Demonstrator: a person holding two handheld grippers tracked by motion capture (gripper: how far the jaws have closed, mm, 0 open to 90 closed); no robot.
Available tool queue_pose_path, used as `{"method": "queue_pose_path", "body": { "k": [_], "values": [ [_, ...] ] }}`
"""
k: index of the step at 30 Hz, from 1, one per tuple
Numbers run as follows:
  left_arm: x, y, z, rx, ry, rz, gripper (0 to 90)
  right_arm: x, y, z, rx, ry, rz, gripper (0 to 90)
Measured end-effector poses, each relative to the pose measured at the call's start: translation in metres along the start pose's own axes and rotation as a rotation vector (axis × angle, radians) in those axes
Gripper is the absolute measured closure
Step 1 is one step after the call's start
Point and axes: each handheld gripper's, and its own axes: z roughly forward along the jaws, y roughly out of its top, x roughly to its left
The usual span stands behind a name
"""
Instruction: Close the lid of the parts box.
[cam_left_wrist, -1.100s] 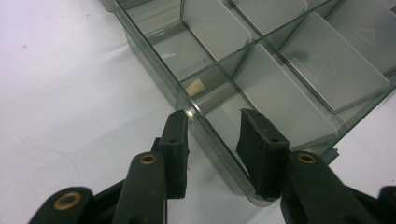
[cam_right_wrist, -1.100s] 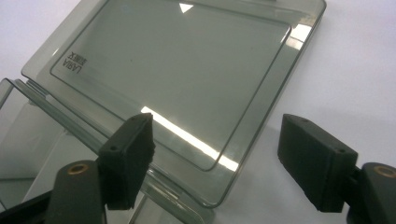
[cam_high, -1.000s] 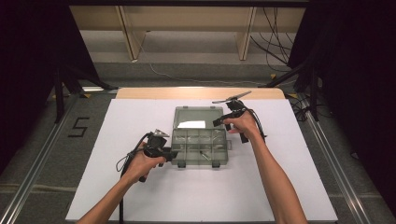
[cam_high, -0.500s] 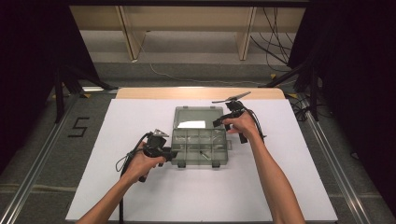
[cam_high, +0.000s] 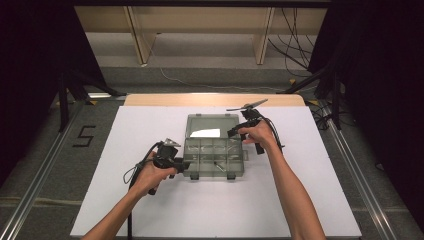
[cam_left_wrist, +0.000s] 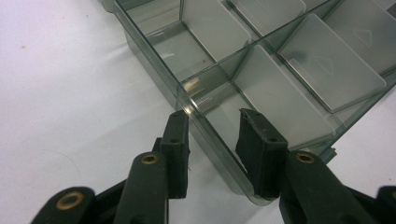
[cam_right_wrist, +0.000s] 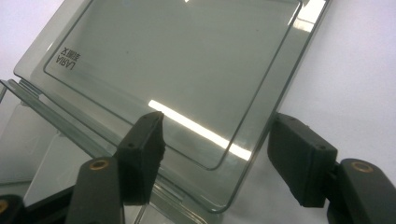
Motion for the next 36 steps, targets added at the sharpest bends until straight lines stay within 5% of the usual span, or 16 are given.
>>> {"method": "queue_pose_path", "body": {
  "k": [13,22,26,30,31,35,36],
  "values": [
    [0.0,0.001,0.0,0.011,0.001,0.019,63.4,-0.008,-0.002,-0.011,-0.065,0.009,0.022,61.8],
    [0.0,0.001,-0.001,0.02,-0.001,0.034,63.3,-0.014,-0.008,-0.026,-0.177,0.05,0.059,81.9],
    [0.0,0.001,-0.001,0.019,-0.003,0.033,63.2,-0.012,-0.011,-0.029,-0.174,0.04,0.046,82.4],
    [-0.001,0.0,0.0,-0.002,0.008,0.029,63.0,-0.013,-0.014,-0.031,-0.211,0.034,-0.03,83.0],
    [0.0,0.0,0.0,-0.002,0.005,0.032,62.8,-0.009,-0.016,-0.033,-0.208,0.023,-0.007,83.1],
    [0.0,0.0,0.0,-0.006,0.002,0.03,62.4,-0.009,-0.022,-0.034,-0.259,0.027,-0.064,83.4],
    [0.0,0.0,0.001,-0.006,0.0,0.023,62.3,-0.008,-0.023,-0.032,-0.308,0.018,-0.077,83.4]
  ]
}}
